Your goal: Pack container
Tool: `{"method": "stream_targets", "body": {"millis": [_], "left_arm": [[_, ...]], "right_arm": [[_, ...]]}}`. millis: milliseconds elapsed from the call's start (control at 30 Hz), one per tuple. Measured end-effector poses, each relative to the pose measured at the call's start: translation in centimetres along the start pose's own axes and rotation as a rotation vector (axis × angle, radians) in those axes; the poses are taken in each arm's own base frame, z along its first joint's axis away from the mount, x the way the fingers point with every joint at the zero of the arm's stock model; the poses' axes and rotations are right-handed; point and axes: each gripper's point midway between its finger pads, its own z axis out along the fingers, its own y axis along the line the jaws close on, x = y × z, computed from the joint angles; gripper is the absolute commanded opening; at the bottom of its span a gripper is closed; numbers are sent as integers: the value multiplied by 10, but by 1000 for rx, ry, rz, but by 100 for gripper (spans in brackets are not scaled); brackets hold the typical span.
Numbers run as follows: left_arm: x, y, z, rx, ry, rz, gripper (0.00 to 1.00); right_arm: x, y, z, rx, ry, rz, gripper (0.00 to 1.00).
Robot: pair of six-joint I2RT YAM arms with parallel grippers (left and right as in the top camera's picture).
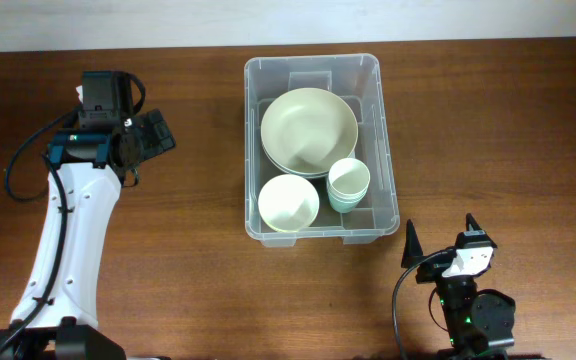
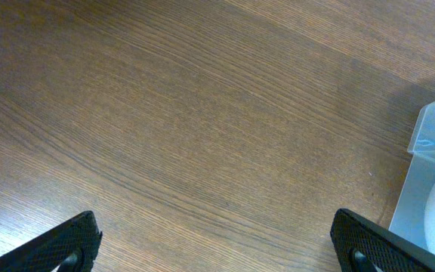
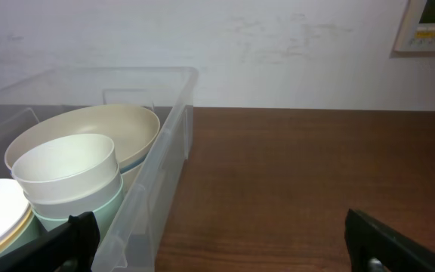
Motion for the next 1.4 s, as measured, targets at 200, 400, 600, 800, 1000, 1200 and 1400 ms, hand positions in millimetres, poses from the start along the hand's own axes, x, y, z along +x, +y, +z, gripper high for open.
{"method": "stream_targets", "body": {"millis": [200,400,600,800,1000,1200,1400], "left_arm": [[0,0,0,0,0,0,99],[-7,1,-18,18,-46,-10,99],[-30,15,-127,121,-312,-66,99],[-26,38,-225,213,-548,-116,99],[16,75,-297,234,-699,-148,99],[74,102,-299,188,-621,-133,99],[105,99,-233,160,-540,-127,99]], "right_arm": [[0,0,0,0,0,0,99],[0,0,0,0,0,0,99],[0,0,0,0,0,0,99],[0,0,0,0,0,-1,99],[0,0,0,0,0,0,99],[0,0,0,0,0,0,99],[0,0,0,1,1,0,99]]}}
